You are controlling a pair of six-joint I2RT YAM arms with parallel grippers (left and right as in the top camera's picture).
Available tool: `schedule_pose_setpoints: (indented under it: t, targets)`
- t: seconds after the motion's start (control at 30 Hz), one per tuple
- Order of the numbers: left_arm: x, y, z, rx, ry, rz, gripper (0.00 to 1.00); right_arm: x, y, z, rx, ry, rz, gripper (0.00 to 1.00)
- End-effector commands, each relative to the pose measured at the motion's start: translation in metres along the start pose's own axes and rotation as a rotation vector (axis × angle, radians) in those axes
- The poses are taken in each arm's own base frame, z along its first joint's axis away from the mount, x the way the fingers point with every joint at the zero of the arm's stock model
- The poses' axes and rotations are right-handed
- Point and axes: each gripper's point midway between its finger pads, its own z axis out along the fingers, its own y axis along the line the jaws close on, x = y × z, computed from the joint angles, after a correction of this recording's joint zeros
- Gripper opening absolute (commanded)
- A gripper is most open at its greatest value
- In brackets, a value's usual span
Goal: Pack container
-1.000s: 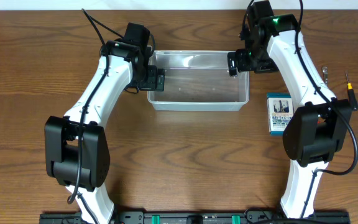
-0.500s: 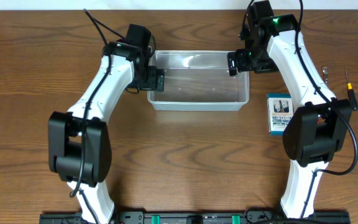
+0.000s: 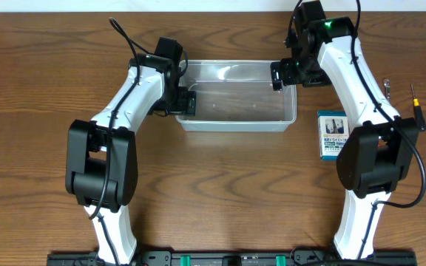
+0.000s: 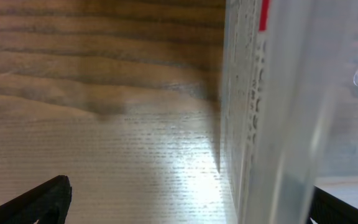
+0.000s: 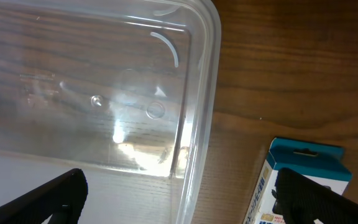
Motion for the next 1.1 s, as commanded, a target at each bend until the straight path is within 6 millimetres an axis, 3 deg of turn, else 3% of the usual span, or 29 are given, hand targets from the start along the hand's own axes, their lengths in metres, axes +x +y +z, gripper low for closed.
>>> schedule_pose_setpoints:
  t: [0.0, 0.47, 0.83, 1.07]
  targets:
    - [0.007, 0.006, -0.003, -0.021, 0.023, -0.012, 0.98, -0.005, -0.002, -0.015, -0.001, -0.040, 0.011, 0.99]
    - [0.013, 0.007, -0.008, -0.024, 0.038, -0.012, 0.98, -0.006, -0.001, -0.015, -0.001, -0.042, 0.010, 0.99]
    - [0.007, 0.005, -0.039, -0.010, -0.035, -0.015, 0.98, -0.006, -0.001, -0.015, -0.001, -0.043, 0.011, 0.99]
    - [0.012, 0.006, -0.041, -0.013, -0.019, -0.015, 0.98, -0.006, -0.002, -0.015, -0.001, -0.043, 0.010, 0.99]
